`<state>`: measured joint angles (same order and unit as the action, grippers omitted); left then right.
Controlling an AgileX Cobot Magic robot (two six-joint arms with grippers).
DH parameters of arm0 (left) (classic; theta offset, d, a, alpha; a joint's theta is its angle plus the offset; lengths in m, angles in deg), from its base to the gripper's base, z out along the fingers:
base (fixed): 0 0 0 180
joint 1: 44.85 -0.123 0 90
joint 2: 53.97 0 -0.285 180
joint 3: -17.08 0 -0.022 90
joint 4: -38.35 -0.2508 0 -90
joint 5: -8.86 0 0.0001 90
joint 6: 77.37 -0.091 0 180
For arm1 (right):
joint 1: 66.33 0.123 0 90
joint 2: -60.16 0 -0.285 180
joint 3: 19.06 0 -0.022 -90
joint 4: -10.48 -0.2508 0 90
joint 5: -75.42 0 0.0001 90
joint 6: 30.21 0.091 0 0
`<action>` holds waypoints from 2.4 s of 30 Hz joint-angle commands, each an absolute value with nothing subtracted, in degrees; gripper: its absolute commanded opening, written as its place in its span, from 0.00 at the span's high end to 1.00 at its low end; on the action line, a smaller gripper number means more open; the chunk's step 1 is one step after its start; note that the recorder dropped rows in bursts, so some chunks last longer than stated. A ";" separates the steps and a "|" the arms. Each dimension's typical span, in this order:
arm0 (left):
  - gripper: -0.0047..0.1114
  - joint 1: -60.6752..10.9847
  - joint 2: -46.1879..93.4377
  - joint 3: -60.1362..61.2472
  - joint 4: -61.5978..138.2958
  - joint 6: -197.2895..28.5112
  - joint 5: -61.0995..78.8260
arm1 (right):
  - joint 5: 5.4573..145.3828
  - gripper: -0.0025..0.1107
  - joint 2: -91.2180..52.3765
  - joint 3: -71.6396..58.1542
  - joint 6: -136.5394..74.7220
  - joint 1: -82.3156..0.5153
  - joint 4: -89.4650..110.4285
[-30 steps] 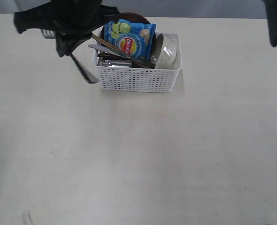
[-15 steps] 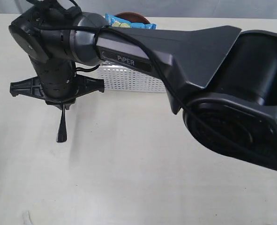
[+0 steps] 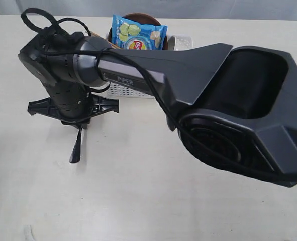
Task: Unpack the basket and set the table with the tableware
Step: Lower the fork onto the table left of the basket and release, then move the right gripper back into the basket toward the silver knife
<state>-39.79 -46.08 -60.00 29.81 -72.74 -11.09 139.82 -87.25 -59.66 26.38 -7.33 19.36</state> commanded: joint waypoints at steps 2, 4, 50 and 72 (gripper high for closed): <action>0.96 -39.50 -46.19 -60.14 29.90 -72.61 -11.06 | 139.44 0.98 -87.34 -59.56 26.58 -7.59 20.27; 0.96 -39.50 -46.19 -60.14 29.90 -72.61 -11.06 | 138.88 0.98 -87.58 -59.56 26.58 -7.59 20.27; 0.96 -39.50 -46.19 -60.14 29.90 -72.61 -11.06 | 139.48 0.59 -88.40 -59.68 21.02 -9.09 14.01; 0.96 -39.50 -46.19 -60.14 29.90 -72.61 -11.06 | 141.63 0.59 -64.31 -59.68 -36.12 -24.21 9.96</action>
<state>-39.79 -46.08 -60.00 29.81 -72.74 -11.09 140.57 -64.88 -59.76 -30.21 -21.45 8.66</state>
